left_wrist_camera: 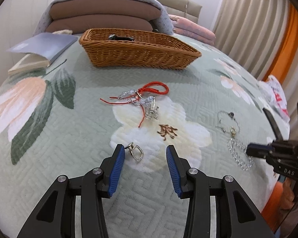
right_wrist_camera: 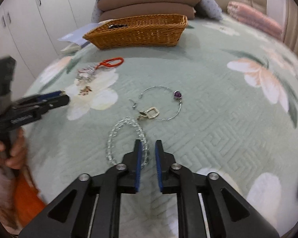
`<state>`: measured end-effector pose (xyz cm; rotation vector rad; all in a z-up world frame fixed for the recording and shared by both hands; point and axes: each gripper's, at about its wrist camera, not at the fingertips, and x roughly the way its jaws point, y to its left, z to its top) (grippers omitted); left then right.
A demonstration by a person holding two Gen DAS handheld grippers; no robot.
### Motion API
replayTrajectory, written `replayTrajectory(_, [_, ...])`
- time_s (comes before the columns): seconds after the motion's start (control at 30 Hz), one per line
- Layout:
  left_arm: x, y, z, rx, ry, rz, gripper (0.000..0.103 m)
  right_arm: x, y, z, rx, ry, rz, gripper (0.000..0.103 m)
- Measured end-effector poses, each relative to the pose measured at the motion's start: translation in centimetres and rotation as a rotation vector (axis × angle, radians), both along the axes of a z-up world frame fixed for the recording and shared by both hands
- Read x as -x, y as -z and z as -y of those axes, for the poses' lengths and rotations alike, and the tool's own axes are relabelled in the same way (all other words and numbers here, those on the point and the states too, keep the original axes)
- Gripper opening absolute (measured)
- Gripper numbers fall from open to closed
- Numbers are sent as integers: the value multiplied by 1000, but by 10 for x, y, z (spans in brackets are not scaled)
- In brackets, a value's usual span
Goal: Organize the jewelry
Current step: 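Move both tools back to the remaining jewelry and grasp the bead bracelet with right tool, then grasp the silver earring with left tool while right tool carries bracelet to basket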
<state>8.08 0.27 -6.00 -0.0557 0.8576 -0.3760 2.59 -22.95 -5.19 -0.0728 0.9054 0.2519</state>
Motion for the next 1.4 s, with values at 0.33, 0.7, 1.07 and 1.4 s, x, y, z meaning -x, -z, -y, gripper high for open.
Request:
replayTrajectory(0.33, [-3, 2, 4, -25, -16, 2, 43, 8, 6, -19, 140, -19, 74, 16])
replayTrajectory(0.7, [1, 0, 8, -75, -36, 41, 12, 9, -2, -14, 23, -46, 57, 11])
replayTrajectory(1.07, [13, -24, 5, -27, -29, 126, 12, -1, -54, -24, -96, -107, 136, 11])
replayTrajectory(1.4, [-14, -70, -3, 1, -27, 211, 12, -58, -116, -37, -66, -105, 278, 11])
